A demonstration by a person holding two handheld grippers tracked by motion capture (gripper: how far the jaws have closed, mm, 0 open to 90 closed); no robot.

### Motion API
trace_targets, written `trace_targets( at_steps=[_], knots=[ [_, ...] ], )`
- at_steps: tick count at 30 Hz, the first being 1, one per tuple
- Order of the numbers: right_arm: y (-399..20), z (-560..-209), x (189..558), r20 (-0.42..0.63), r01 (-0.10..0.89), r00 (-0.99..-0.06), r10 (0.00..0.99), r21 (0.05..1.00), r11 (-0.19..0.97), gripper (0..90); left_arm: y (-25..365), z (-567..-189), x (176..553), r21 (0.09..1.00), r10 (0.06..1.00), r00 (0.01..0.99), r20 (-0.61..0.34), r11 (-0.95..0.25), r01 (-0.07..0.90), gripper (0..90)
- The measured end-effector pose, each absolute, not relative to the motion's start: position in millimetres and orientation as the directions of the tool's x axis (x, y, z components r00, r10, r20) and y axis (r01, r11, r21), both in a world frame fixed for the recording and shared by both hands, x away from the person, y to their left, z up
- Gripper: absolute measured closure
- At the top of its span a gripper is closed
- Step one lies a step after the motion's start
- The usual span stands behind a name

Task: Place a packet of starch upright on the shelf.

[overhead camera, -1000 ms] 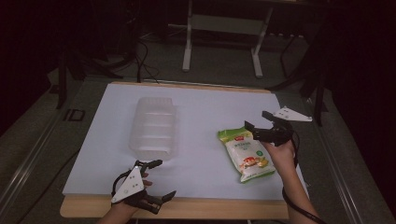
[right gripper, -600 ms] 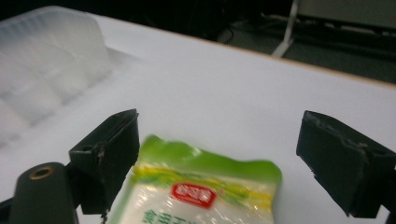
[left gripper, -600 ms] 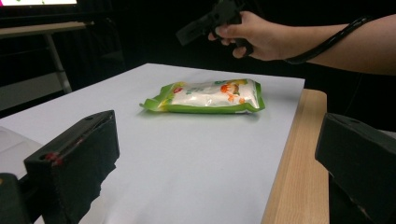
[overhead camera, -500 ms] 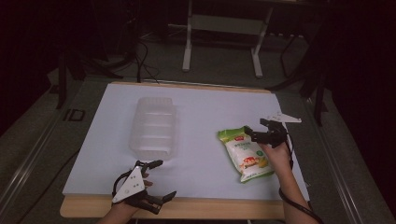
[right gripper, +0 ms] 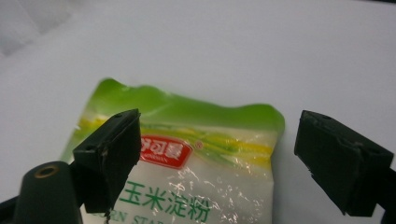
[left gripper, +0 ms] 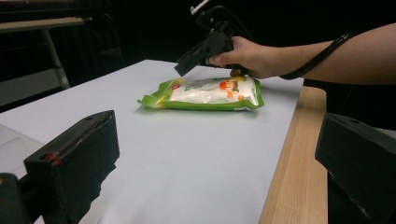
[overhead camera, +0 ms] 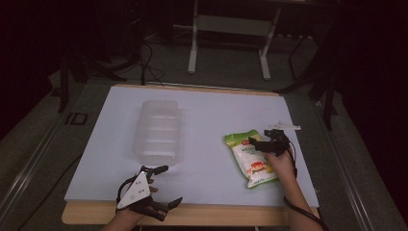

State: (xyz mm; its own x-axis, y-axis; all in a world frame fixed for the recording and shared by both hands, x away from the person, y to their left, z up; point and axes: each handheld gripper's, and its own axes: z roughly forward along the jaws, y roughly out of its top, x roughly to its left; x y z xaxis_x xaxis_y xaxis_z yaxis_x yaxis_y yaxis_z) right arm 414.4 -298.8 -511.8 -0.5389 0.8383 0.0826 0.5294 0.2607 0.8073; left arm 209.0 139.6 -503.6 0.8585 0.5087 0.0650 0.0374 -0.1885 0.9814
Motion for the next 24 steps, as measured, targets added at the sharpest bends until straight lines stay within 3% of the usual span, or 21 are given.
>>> trace_targets(
  at_steps=[10,18,24],
  knots=[
    [-294.7,-522.9,418.0,0.052,0.565,-0.517,0.854,0.771,0.295,14.5,138.1,-504.9,209.4,0.980,0.505,0.861,0.059,-0.194,0.047,0.0],
    [-295.6,-528.3,426.1,0.124,0.642,-0.511,0.851,0.713,0.282,14.0,137.5,-505.4,209.4,0.978,0.503,0.862,0.061,-0.202,0.049,0.0],
    [-296.1,-530.3,428.0,0.182,0.677,-0.513,0.839,0.686,0.266,21.4,136.5,-505.6,208.8,0.978,0.502,0.863,0.065,-0.206,0.046,0.0]
  ],
)
